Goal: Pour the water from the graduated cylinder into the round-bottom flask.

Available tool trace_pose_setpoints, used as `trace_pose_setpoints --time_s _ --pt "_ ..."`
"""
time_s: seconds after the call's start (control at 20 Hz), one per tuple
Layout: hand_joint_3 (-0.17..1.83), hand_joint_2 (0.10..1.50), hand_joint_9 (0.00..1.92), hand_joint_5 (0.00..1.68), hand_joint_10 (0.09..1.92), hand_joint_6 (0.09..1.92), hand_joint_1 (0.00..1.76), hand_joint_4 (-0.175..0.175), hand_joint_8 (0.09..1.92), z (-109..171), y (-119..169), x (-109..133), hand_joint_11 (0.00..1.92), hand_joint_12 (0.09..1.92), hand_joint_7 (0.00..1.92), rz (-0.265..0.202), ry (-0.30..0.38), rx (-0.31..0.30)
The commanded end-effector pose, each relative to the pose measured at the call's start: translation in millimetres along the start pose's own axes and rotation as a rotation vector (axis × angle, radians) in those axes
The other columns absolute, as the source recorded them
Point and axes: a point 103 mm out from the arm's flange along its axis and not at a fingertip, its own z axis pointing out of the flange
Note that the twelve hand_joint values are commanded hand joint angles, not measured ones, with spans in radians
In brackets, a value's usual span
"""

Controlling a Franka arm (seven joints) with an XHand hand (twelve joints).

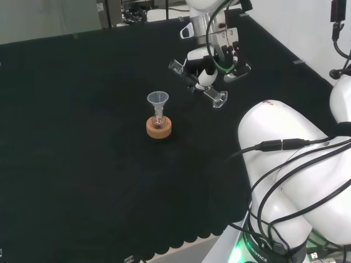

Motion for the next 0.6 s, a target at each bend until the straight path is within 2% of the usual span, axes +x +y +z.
trace_pose_setpoints --time_s 0.05,0.6 --pt "0.00 1.15 1.46 0.90 0.09 1.12 1.25 -0.175 1.11 3.8 -5.6 1.5 1.26 0.76 0.93 0.027 -0.030 0.057" --pt "0.00 1.15 1.46 0.90 0.09 1.11 1.25 -0.175 1.11 11.8 -5.6 12.3 1.26 0.76 0.93 0.041 -0.141 0.203"
